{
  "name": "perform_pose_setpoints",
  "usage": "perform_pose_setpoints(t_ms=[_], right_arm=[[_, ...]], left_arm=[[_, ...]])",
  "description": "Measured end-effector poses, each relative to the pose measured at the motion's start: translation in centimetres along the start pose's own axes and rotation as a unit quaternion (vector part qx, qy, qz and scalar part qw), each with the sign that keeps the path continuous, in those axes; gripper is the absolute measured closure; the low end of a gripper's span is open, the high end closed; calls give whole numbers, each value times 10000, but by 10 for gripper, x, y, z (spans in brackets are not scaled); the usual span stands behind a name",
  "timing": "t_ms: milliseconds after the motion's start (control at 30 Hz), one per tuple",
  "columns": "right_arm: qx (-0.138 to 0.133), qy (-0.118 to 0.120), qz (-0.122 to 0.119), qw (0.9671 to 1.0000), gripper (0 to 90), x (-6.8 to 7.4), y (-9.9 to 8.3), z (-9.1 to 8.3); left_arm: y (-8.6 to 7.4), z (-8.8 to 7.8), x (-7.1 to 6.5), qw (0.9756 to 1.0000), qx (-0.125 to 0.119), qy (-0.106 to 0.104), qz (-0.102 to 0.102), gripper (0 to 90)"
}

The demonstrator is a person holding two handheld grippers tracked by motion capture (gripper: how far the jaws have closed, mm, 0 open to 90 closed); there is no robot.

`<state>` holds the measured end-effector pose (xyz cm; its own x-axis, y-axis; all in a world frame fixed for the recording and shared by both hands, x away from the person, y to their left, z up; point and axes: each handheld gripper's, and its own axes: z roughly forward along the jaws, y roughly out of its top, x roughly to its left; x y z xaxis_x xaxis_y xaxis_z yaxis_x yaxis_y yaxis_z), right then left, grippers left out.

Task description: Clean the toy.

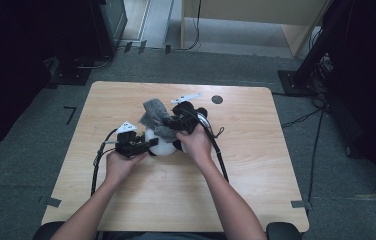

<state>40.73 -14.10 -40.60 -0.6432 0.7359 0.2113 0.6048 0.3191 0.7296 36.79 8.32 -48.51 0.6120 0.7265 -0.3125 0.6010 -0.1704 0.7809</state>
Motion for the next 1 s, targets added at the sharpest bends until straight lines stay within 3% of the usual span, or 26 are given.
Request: perform_pose_setpoints(t_ms=[133,267,667,1000], right_arm=[[16,-65,217,9997,788,-16,-4,-14],[-178,19,404,9990,787,-29,-12,-27],[-511,-124,664,9964,787,-56,-28,-67],[-649,-215,943,9932,789,-80,-38,-84]], left_arm=[[1,0,-1,10000,42,17,52,574],[2,0,-2,9999,66,18,96,574],[2,1,0,9999,12,-44,144,573],[5,2,3,9998,66,-58,178,573]])
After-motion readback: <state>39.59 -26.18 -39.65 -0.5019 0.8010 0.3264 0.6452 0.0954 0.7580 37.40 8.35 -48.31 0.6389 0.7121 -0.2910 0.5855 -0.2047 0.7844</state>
